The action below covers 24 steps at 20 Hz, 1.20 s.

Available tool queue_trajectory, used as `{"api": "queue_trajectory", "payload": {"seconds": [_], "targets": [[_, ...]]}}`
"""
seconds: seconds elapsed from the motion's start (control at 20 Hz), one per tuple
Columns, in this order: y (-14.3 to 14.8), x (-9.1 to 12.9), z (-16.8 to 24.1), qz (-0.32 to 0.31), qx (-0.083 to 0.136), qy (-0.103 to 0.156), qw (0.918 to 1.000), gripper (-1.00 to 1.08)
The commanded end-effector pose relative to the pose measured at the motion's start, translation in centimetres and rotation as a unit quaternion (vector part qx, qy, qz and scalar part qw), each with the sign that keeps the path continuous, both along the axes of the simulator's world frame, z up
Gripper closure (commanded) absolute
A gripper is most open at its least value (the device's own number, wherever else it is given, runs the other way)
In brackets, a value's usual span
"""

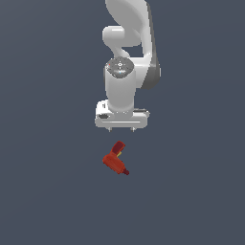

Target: Pick up the object and move it to a goal position.

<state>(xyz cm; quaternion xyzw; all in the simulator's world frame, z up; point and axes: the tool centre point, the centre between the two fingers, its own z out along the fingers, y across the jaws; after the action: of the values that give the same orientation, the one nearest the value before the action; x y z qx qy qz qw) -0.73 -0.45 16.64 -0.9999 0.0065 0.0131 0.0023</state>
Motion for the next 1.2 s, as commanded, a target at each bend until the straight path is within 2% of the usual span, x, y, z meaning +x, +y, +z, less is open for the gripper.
{"api": "queue_trajectory", "payload": {"seconds": [0.0,0.35,0.65,0.95,1.15], "targets": [[0.0,0.0,0.0,0.000,0.000,0.000,1.0000,-1.00],[0.9,0.0,0.4,0.013,-0.005,0.002,0.9999,-1.00],[0.7,0.2,0.2,0.002,-0.001,0.005,1.0000,-1.00],[-0.1,0.8,-0.7,-0.046,0.016,0.022,0.9985,-1.00],[-1.0,1.5,-1.7,-0.100,0.037,0.042,0.9934,-1.00]]}}
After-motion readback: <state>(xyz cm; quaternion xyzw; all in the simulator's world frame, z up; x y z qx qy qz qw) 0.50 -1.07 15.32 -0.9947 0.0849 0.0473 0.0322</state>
